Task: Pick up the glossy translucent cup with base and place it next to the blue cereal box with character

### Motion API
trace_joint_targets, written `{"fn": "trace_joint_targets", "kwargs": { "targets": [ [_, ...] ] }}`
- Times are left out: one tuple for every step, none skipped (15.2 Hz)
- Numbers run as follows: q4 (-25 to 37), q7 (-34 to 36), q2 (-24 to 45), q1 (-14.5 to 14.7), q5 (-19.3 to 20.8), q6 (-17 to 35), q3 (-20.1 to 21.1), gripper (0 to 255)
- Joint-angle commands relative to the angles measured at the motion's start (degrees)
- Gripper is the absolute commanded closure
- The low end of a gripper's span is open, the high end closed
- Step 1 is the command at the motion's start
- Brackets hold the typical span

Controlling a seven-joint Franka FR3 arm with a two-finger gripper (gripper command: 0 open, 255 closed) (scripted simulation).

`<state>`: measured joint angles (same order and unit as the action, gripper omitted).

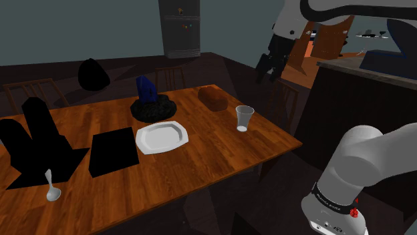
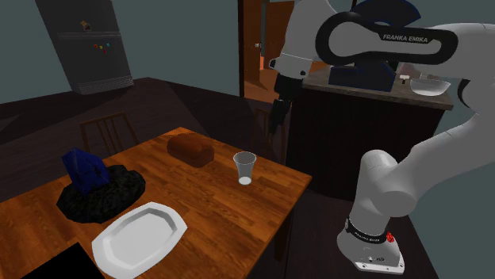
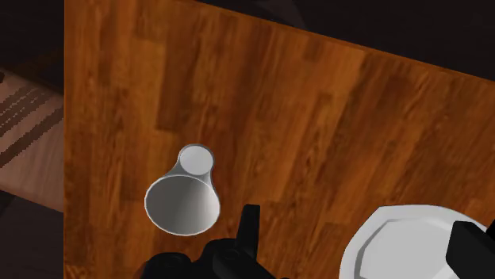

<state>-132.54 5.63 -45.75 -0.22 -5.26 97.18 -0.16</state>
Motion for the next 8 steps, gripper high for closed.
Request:
{"fn": "trace_joint_targets", "kwargs": {
  "targets": [
    [0.0, 0.0, 0.0, 0.0, 0.0, 0.0, 0.0, 0],
    [-0.43, -0.93, 1.1, -0.25, 0.13, 1.08, -1.03, 0],
    [-0.79, -1.87, 2.26, -0.49, 0.24, 2.16, -2.06, 0],
    [-1.09, -2.82, 3.49, -0.72, 0.32, 3.23, -3.08, 0],
    [-1.32, -3.77, 4.78, -0.94, 0.38, 4.29, -4.11, 0],
    [-1.49, -4.73, 6.13, -1.14, 0.4, 5.34, -5.12, 0],
    [-1.59, -5.71, 7.55, -1.34, 0.38, 6.38, -6.13, 0],
    [-1.63, -6.69, 9.03, -1.51, 0.34, 7.4, -7.15, 0]
  ]
}}
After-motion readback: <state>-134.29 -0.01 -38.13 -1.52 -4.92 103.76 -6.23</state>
